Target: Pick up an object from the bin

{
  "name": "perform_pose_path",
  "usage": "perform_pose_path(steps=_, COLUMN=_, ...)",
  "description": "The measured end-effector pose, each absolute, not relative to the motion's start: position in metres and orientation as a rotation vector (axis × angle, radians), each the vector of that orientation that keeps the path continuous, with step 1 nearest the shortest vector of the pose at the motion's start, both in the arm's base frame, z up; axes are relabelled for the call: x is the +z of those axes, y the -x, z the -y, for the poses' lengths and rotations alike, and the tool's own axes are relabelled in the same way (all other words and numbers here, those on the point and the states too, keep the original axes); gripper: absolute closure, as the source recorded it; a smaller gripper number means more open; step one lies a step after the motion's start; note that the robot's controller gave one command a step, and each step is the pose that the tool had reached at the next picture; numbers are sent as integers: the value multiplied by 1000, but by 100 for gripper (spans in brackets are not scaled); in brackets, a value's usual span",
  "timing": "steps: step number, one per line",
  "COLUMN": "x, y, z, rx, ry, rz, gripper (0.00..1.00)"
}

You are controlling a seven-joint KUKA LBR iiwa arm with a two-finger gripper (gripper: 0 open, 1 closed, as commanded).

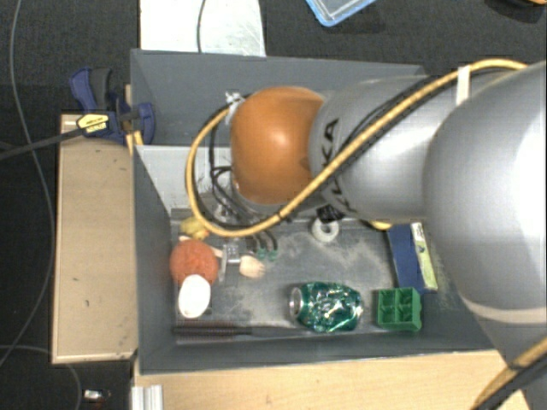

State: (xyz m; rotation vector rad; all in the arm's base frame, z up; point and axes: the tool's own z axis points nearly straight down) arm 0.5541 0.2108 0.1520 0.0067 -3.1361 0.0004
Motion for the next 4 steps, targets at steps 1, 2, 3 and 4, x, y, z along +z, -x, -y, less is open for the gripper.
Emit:
perform_pose_path(steps=1, x=157, y=-556, z=-210, rx=-2, ry=3, rz=3144, gripper=0)
perform_pose_path(steps=2, x=77, y=-562, z=-156, rx=-5, ry=144, rz=3143, gripper=0)
perform_pose_path(steps=3, x=59, y=-558, z=-145, rx=-7, ry=156, rz=3143, gripper=0)
perform_pose_path(steps=4, x=64, y=-561, z=-146, rx=-3, ry=161, rz=3140, gripper=0)
